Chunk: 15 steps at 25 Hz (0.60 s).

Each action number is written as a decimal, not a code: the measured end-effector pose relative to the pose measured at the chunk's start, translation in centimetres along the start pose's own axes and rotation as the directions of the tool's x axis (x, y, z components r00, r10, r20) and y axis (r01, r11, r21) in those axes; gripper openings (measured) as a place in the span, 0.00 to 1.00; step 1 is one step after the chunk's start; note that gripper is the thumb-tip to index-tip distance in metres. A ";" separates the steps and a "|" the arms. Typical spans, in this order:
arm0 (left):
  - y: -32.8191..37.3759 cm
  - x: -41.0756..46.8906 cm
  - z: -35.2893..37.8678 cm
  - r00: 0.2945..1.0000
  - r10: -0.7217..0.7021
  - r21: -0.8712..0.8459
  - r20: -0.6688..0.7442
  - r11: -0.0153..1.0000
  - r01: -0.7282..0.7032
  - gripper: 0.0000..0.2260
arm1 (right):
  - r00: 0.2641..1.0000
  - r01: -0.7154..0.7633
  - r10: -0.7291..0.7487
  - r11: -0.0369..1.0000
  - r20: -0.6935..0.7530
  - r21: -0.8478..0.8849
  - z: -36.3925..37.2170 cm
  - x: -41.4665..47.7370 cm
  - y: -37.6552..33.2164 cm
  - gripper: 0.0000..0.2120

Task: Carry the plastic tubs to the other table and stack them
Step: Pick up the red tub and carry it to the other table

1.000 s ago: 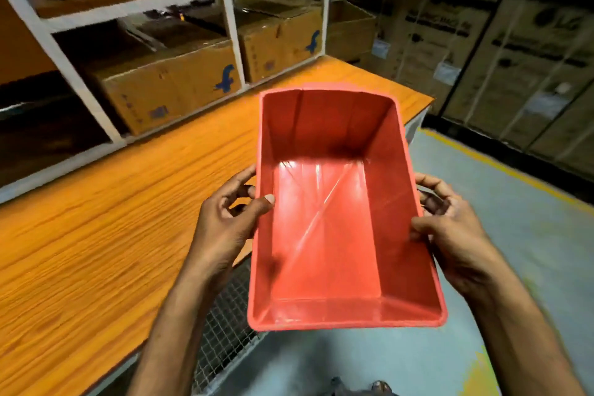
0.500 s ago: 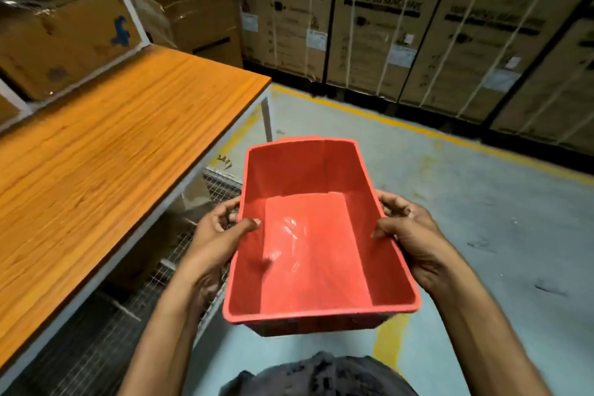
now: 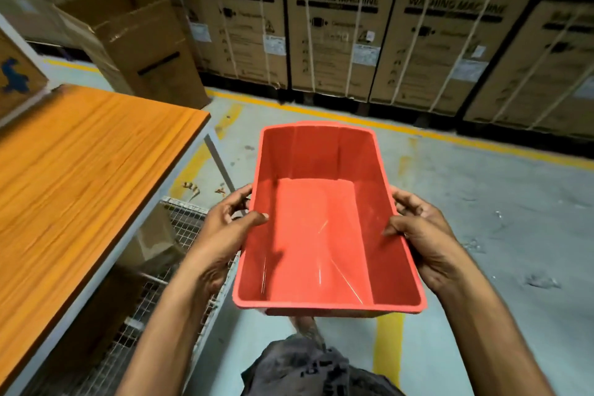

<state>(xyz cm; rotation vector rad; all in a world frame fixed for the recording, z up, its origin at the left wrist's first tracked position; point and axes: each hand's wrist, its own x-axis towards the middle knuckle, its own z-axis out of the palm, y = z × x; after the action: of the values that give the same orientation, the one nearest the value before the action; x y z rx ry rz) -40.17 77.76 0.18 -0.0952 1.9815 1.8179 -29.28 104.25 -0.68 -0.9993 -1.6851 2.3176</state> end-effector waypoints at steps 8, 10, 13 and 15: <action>8.1 13.3 1.2 0.996 0.029 -0.064 -0.080 0.997 -0.034 0.21 | 0.998 0.004 -0.002 0.999 0.063 -0.037 4.8 14.0 -9.6 0.31; 10.0 15.9 1.2 0.993 0.040 -0.074 -0.109 0.996 -0.049 0.18 | 0.994 -0.019 0.019 1.000 0.104 -0.008 6.1 17.0 -12.2 0.29; 11.9 18.7 0.5 0.991 0.036 -0.143 -0.129 0.988 -0.055 0.17 | 0.977 -0.025 0.028 1.000 0.212 -0.016 8.2 20.9 -15.0 0.30; 12.9 20.2 0.4 0.979 0.040 -0.174 -0.199 0.982 -0.075 0.18 | 0.958 -0.020 0.035 0.998 0.286 -0.054 9.8 24.4 -16.7 0.31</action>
<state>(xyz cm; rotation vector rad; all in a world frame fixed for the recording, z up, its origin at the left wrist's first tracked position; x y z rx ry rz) -62.60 84.82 4.81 -0.2843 1.9596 2.0949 -58.46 113.53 4.91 -0.7247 -1.8487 2.5535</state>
